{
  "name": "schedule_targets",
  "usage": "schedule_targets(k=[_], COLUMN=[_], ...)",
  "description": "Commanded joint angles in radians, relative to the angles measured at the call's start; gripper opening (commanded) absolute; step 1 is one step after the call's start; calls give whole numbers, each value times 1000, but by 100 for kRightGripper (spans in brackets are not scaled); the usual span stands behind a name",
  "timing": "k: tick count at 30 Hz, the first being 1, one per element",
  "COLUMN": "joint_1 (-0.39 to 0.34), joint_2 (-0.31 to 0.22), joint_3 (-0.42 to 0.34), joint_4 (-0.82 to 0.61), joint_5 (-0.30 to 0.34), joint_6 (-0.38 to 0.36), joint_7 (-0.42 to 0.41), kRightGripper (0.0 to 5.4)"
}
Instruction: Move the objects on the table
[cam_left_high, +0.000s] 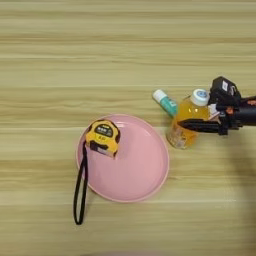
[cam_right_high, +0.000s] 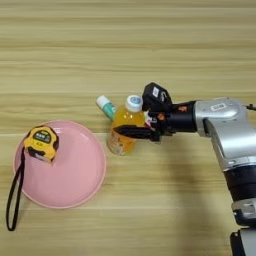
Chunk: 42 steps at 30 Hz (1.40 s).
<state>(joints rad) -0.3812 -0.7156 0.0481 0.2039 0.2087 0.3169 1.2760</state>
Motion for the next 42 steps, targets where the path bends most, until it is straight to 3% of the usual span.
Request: schedule_targets(k=[1, 12, 25, 31, 34, 42], joint_1=[-56, -89, -212, -304, -359, -453], joint_2=[-32, -20, 3, 69, 124, 250], joint_3=[-22, -63, -112, -101, -80, -63], joint_4=[-20, -40, -56, -39, 12, 104], joint_5=[-6, 39, 82, 74, 30, -1], joint_6=[-30, -9, 34, 43, 30, 20], joint_7=[-31, -38, -65, -128, -205, -325], kRightGripper=[362, 361, 361, 361, 361, 361])
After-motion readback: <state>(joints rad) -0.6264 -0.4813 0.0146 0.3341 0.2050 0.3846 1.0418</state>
